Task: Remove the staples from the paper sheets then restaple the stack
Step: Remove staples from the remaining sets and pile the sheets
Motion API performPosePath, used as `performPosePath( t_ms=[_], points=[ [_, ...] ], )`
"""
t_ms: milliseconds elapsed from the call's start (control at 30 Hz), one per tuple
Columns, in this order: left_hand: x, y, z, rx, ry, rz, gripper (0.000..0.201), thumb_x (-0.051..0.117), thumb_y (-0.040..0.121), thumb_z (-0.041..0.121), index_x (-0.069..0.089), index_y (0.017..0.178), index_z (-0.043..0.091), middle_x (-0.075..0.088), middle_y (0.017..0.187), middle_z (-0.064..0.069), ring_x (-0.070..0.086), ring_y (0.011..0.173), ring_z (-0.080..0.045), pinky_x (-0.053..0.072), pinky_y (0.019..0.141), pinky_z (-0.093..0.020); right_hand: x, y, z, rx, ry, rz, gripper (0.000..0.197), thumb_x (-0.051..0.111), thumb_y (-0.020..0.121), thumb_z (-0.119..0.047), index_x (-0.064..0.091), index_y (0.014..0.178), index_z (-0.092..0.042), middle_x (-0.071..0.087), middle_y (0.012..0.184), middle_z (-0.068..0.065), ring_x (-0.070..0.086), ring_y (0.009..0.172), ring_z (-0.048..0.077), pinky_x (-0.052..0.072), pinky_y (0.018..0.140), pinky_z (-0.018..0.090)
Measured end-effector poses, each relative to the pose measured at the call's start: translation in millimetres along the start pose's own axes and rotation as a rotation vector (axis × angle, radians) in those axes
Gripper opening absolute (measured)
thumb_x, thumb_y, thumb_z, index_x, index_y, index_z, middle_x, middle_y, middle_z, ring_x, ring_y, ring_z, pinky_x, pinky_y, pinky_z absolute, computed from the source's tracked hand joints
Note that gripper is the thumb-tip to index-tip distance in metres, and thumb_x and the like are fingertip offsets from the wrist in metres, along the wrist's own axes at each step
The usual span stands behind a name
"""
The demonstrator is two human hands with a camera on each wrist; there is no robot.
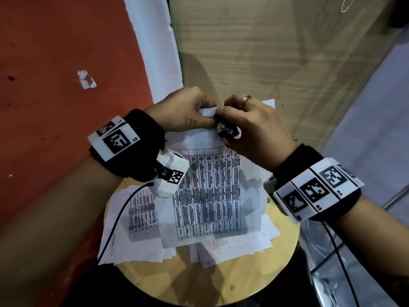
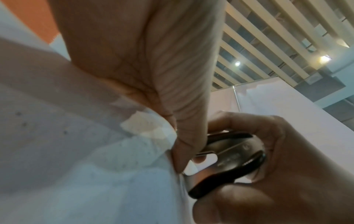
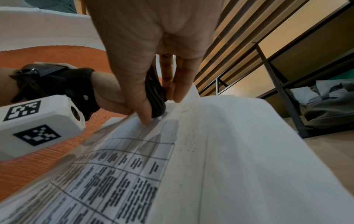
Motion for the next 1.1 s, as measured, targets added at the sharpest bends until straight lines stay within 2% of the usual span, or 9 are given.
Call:
performPosePath(
  t_ms=[200, 367, 467, 567, 667, 800, 867, 967, 1100],
  points=[
    [0.5, -1.8, -0.4, 0.019, -0.017, -0.02, 0.029, 0.061, 0.067, 0.037, 0.063, 0.071, 0.008, 0.047, 0.058, -0.003, 0.041, 0.061, -0.013, 0.035, 0.057, -0.034, 2.5, 2.4, 0.1, -0.026, 0.029, -0.028, 0.025, 0.053, 0.072, -0.02, 0.066, 0.086, -0.005, 0.062, 0.088, 0.011, 0.058, 0.074, 0.032, 0.05, 0.049, 0.038],
    [1.2, -2.4, -3.3, 0.023, -0.029, -0.033, 0.035, 0.061, 0.068, 0.035, 0.067, 0.081, 0.003, 0.059, 0.072, -0.022, 0.047, 0.067, -0.015, 0.045, 0.066, -0.045, 5.4, 4.0, 0.4, -0.043, 0.014, -0.052, 0.031, 0.046, 0.073, -0.026, 0.066, 0.086, -0.006, 0.062, 0.088, 0.01, 0.058, 0.075, 0.032, 0.049, 0.048, 0.036],
    [1.4, -2.3, -3.1, 0.019, -0.036, -0.038, 0.034, 0.061, 0.068, 0.035, 0.067, 0.082, 0.003, 0.061, 0.072, -0.019, 0.049, 0.068, -0.015, 0.045, 0.067, -0.044, 5.9, 4.0, 0.2, -0.046, 0.001, -0.049, 0.03, 0.048, 0.073, -0.025, 0.066, 0.087, -0.006, 0.063, 0.089, 0.01, 0.059, 0.075, 0.032, 0.047, 0.049, 0.032],
    [2.5, -3.0, -1.5, 0.029, -0.024, -0.038, 0.033, 0.061, 0.069, 0.036, 0.064, 0.078, 0.004, 0.058, 0.073, -0.023, 0.045, 0.066, -0.017, 0.042, 0.064, -0.043, 6.8, 2.8, 1.1, -0.038, -0.017, -0.049, 0.026, 0.06, 0.068, -0.019, 0.065, 0.088, -0.004, 0.063, 0.089, 0.012, 0.059, 0.075, 0.033, 0.045, 0.049, 0.032],
    [3.4, -2.9, 0.2, 0.034, -0.023, -0.045, 0.037, 0.06, 0.069, 0.038, 0.064, 0.081, 0.003, 0.059, 0.075, -0.025, 0.046, 0.067, -0.019, 0.042, 0.065, -0.045, 7.2, 2.4, 1.8, -0.04, -0.035, -0.056, 0.026, 0.063, 0.065, -0.018, 0.065, 0.087, -0.003, 0.063, 0.087, 0.013, 0.059, 0.072, 0.032, 0.043, 0.048, 0.03],
    [4.0, -1.4, 2.3, 0.035, 0.011, -0.057, 0.041, 0.058, 0.069, 0.04, 0.065, 0.087, 0.003, 0.061, 0.079, -0.024, 0.052, 0.07, -0.03, 0.043, 0.069, -0.047, 7.5, 2.8, 3.2, -0.061, -0.034, -0.062, 0.027, 0.063, 0.066, -0.019, 0.065, 0.088, -0.002, 0.063, 0.087, 0.014, 0.059, 0.072, 0.032, 0.047, 0.049, 0.032],
    [4.4, -0.9, 2.3, 0.038, 0.006, -0.06, 0.043, 0.058, 0.069, 0.04, 0.066, 0.09, 0.004, 0.064, 0.082, -0.021, 0.057, 0.08, -0.037, 0.045, 0.071, -0.046, 7.5, 2.5, 5.1, -0.063, -0.018, -0.063, 0.03, 0.058, 0.069, -0.023, 0.065, 0.09, -0.003, 0.063, 0.09, 0.013, 0.06, 0.075, 0.033, 0.049, 0.049, 0.034],
    [5.3, -0.4, 1.5, 0.043, 0.005, -0.066, 0.037, 0.06, 0.073, 0.037, 0.066, 0.092, 0.005, 0.064, 0.083, -0.02, 0.057, 0.081, -0.034, 0.043, 0.07, -0.042, 7.1, 2.1, 6.6, -0.055, -0.001, -0.064, 0.035, 0.053, 0.071, -0.029, 0.065, 0.092, -0.004, 0.063, 0.092, 0.013, 0.06, 0.076, 0.033, 0.05, 0.05, 0.035],
    [6.1, 0.8, -0.3, 0.053, 0.023, -0.069, 0.019, 0.068, 0.083, 0.024, 0.066, 0.091, 0.007, 0.063, 0.08, -0.019, 0.054, 0.075, -0.026, 0.04, 0.067, -0.036, 7.3, 1.3, 4.4, -0.082, -0.026, -0.063, 0.028, 0.063, 0.067, -0.018, 0.066, 0.089, -0.003, 0.064, 0.09, 0.014, 0.06, 0.074, 0.033, 0.047, 0.049, 0.032]
  ],
)
Point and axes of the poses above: each hand's wrist, its own y-axis towards the middle knuckle, its own x-axis out of the palm, z = x × y, the point moved 3 cm from there along y, towards the middle knuckle
